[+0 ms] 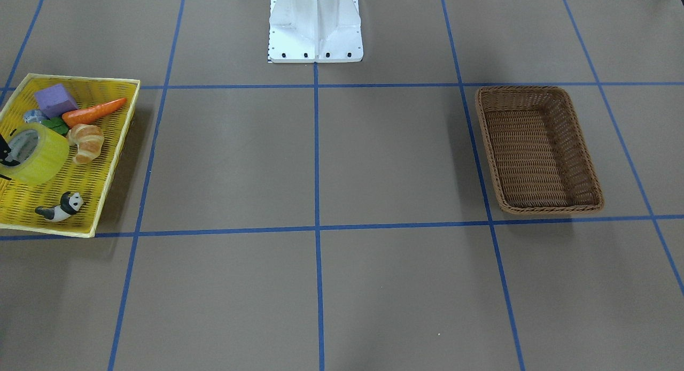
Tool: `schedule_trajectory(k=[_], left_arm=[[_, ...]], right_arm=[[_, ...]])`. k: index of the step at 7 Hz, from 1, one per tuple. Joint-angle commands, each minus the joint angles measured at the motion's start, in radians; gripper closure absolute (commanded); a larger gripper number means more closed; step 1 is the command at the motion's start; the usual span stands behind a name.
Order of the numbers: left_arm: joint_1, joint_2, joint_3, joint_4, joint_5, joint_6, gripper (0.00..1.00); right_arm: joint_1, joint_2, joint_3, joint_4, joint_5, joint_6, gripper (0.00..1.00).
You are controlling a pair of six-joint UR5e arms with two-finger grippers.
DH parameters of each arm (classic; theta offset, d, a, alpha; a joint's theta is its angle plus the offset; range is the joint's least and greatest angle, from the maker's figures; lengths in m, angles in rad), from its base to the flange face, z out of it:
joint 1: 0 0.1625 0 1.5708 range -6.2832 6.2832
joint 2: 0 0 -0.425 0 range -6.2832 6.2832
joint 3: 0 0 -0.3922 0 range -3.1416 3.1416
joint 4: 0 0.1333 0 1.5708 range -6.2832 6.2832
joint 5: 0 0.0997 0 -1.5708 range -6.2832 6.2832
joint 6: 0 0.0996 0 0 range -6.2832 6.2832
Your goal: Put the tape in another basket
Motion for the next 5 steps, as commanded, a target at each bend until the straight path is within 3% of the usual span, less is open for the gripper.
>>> schedule_trajectory(k=[1, 3, 4, 5], left_arm=[[0.002, -0.006, 0.01, -0.041, 0.0, -0.01, 0.02], [0.002, -0.035, 0.012, -0.08, -0.002, -0.093, 0.02], [0.006, -0.052, 0.007, -0.131, -0.003, -0.174, 0.02], [0.062, -0.056, 0.016, -0.265, -0.021, -0.36, 0.03]], right_arm=[[0.007, 0.135, 0.013, 0.001, 0.024, 0.31, 1.0], [-0.052, 0.253, 0.012, 0.065, 0.022, 0.554, 1.0], [-0.112, 0.288, 0.01, 0.169, 0.011, 0.718, 1.0], [-0.167, 0.301, 0.015, 0.308, -0.016, 0.901, 1.0]])
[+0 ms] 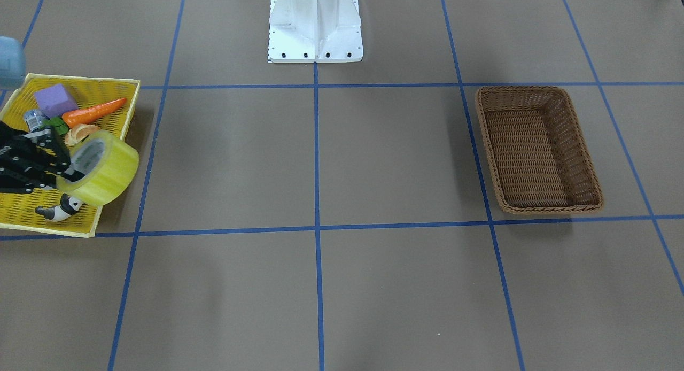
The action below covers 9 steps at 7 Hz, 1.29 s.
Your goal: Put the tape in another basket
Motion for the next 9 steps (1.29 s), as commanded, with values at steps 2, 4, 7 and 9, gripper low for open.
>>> schedule_trajectory(k=[2, 4, 7, 9], left_arm=[[0.233, -0.04, 0.019, -0.522, -0.009, -0.729, 0.03], [0.36, -0.202, 0.04, -0.644, -0.009, -1.279, 0.03], [0.493, -0.33, 0.023, -0.847, -0.012, -1.658, 0.02], [0.568, -0.374, 0.028, -1.176, -0.003, -2.008, 0.02]], right_arm=[[-0.255, 0.034, 0.004, 0.479, -0.219, 0.604, 1.0], [-0.423, 0.057, 0.004, 0.725, -0.407, 0.921, 1.0], [-0.541, 0.096, 0.067, 0.865, -0.498, 1.182, 1.0], [-0.56, 0.097, 0.119, 0.884, -0.496, 1.296, 1.0]])
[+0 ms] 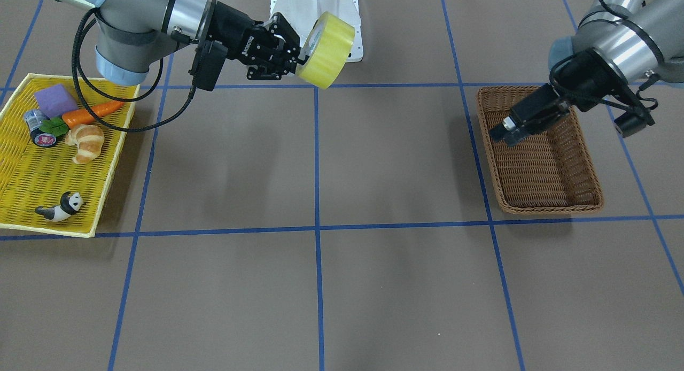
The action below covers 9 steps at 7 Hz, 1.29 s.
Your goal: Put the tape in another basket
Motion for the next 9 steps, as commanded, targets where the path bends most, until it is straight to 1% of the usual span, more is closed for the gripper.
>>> schedule_trajectory(k=[1, 2, 3, 4, 5, 7, 9], left_arm=[[0.086, -0.026, -0.002, -0.316, 0.082, -0.223, 0.02], [0.181, -0.027, -0.002, -0.493, 0.221, -0.225, 0.02], [0.283, -0.029, -0.004, -0.645, 0.407, -0.227, 0.02], [0.385, -0.031, -0.007, -0.711, 0.528, -0.225, 0.03], [0.443, -0.047, -0.024, -0.727, 0.586, -0.225, 0.03], [0.493, -0.087, -0.027, -0.727, 0.594, -0.227, 0.03], [0.501, -0.095, -0.032, -0.722, 0.596, -0.225, 0.03]], right_arm=[[-0.023, 0.004, 0.035, 0.013, -0.001, 0.081, 1.0], [-0.028, 0.004, 0.046, 0.013, 0.001, 0.092, 1.0], [-0.029, 0.005, 0.05, 0.014, 0.004, 0.092, 1.0], [-0.032, 0.005, 0.05, 0.035, 0.004, 0.094, 1.0], [-0.037, 0.004, 0.05, 0.039, 0.004, 0.094, 1.0], [-0.048, 0.004, 0.047, 0.039, 0.005, 0.094, 1.0], [-0.075, 0.004, 0.046, 0.039, 0.004, 0.094, 1.0]])
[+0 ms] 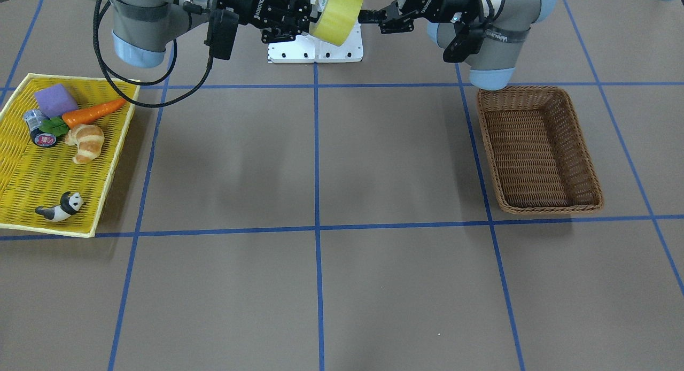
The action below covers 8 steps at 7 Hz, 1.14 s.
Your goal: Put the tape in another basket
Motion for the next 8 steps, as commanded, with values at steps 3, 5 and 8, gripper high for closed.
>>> schedule_trajectory(k=[3, 5, 8], left_arm=[[0.029, -0.006, -0.009, 0.001, 0.002, 0.0, 0.26], [0.033, -0.006, -0.009, -0.001, 0.001, 0.002, 0.58], [0.034, 0.008, -0.008, -0.016, -0.007, 0.002, 1.0]], right_arm=[[-0.041, -0.006, -0.004, 0.002, 0.0, -0.001, 1.0], [-0.044, -0.006, -0.004, 0.002, 0.001, 0.0, 0.84], [-0.046, -0.003, 0.002, 0.047, -0.022, 0.112, 0.0]])
